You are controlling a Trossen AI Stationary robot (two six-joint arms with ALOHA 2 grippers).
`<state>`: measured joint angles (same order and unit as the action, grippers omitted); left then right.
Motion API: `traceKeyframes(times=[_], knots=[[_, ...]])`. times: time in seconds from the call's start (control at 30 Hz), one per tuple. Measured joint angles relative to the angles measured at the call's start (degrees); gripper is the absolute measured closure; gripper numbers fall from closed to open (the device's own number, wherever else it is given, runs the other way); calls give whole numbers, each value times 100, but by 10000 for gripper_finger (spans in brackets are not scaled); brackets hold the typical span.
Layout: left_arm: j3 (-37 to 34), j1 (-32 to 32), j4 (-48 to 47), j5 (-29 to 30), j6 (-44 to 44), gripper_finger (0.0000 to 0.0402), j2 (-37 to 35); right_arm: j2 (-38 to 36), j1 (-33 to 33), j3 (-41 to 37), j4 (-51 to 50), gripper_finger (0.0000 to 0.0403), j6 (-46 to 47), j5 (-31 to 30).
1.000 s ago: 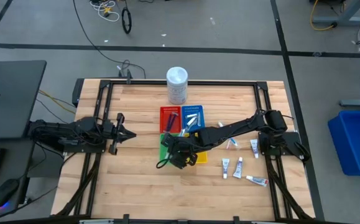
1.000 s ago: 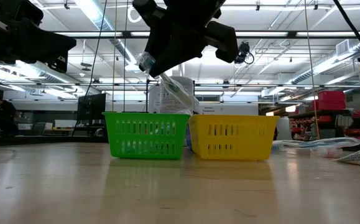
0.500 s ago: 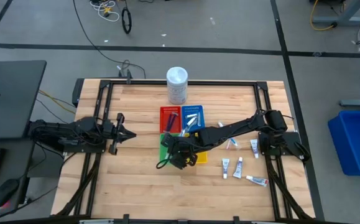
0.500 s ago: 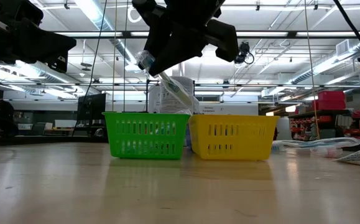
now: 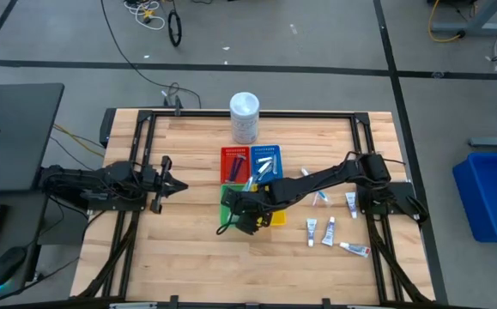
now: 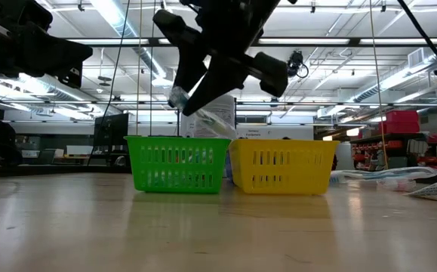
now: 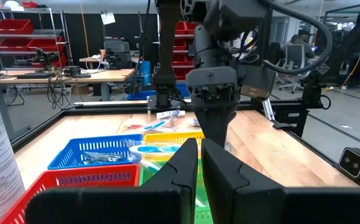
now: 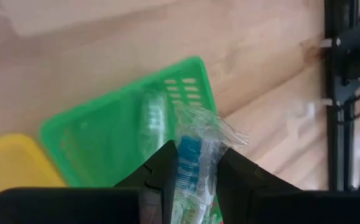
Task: Pick & Place Travel size toiletries
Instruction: Put the right blue toothbrush into the green bin
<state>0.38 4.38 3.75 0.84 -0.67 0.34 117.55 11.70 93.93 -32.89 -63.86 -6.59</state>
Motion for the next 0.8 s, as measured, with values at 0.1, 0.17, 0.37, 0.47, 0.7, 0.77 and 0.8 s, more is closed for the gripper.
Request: traceKeyframes(times=[0.1, 0.17, 0.37, 0.47, 0.7, 0.77, 0.8], knots=[[0, -1, 2, 0, 2, 374, 0, 65, 0, 0, 24, 312, -24, -317], [0, -1, -5, 0, 2, 374, 0, 67, 0, -2, 14, 311, -24, -428], [0, -2, 0, 0, 1, 374, 0, 64, -11, -2, 45, 310, -32, -415], [-1, -1, 0, 0, 1, 374, 0, 64, -9, -2, 33, 309, -39, -417], [-2, 0, 0, 0, 2, 374, 0, 64, 0, -2, 10, 312, -442, -799], [0, 0, 0, 0, 2, 374, 0, 64, 21, -2, 8, 312, -472, -821], [0, -2, 0, 0, 2, 374, 0, 64, 36, -2, 12, 312, -475, -819]])
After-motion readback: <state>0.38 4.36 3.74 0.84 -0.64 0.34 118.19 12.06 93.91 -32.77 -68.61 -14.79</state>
